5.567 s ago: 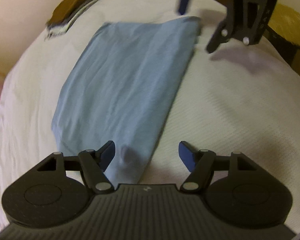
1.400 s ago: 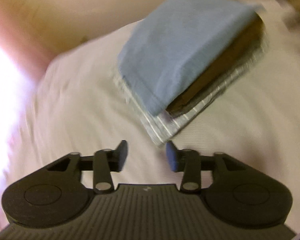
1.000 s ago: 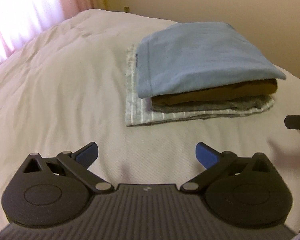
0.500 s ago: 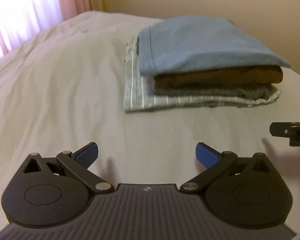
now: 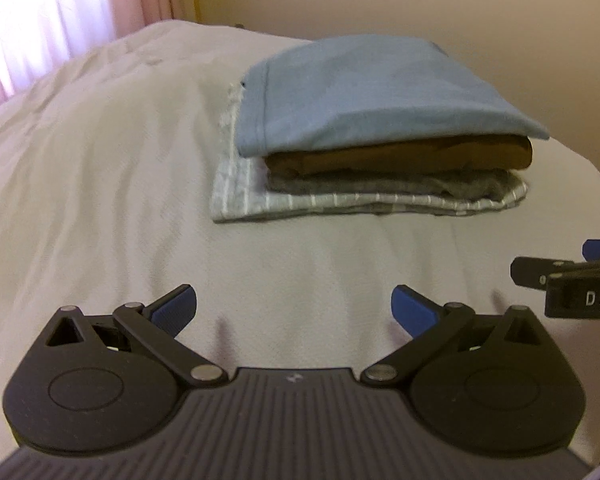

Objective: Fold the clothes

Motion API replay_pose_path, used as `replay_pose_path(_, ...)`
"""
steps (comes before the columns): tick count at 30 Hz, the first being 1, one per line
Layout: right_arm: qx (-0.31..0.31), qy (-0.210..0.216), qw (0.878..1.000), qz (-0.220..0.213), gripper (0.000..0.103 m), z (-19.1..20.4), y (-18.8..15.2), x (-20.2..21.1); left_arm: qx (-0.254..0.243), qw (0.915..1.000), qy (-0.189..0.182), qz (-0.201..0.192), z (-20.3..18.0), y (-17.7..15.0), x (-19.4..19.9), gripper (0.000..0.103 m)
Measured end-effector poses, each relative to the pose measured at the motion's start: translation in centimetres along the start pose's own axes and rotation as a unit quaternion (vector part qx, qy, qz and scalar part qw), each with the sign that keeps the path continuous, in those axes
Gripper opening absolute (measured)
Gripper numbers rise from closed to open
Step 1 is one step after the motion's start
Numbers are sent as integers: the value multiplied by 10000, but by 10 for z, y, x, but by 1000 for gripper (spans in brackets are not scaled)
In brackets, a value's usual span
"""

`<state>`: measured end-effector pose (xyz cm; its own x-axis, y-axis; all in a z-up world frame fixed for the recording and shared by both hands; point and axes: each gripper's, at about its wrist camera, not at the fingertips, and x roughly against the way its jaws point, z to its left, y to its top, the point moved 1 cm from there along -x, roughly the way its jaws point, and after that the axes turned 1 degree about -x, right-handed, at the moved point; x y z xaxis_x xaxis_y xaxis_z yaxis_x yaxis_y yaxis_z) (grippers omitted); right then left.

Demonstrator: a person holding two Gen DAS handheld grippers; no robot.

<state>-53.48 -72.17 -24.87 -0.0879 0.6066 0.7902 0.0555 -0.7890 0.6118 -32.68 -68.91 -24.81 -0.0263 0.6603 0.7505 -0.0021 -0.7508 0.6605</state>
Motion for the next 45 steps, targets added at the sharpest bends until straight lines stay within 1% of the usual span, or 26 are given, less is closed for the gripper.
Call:
replay_pose_path(6, 25, 64, 10000, -41, 101, 12, -1, 11, 17, 9998, 206, -4, 12, -4, 18, 102)
replay_pose_path(11, 66, 103, 9999, -67, 101, 21, -4, 23, 44, 9998, 157, -125, 13, -3, 30, 102)
replay_pose_path(15, 62, 73, 9999, -75, 101, 20, -5, 30, -3, 9997, 210, -142, 9, -3, 38, 102)
replay_pose_path(22, 67, 116, 9999, -14, 101, 22, -10, 48, 117, 9998, 113, -109, 9, -3, 61, 102)
replay_pose_path(27, 11, 152, 9999, -3, 101, 26, -15, 68, 38, 9999, 88, -116, 7, -5, 81, 102)
replay_pose_path(30, 4, 156, 9999, 3, 101, 29, -17, 79, 57, 9999, 7, -103, 7, -7, 92, 102)
replay_pose_path(34, 38, 111, 9999, -31, 101, 33, -20, 96, 94, 9999, -106, -93, 7, -7, 106, 102)
replay_pose_path(38, 16, 32, 10000, -71, 101, 34, -22, 113, 14, 9997, -188, -150, 1, -7, 121, 102)
replay_pose_path(45, -77, -116, 9998, -171, 101, 26, -24, 142, -96, 9994, -254, -215, -12, -6, 142, 102)
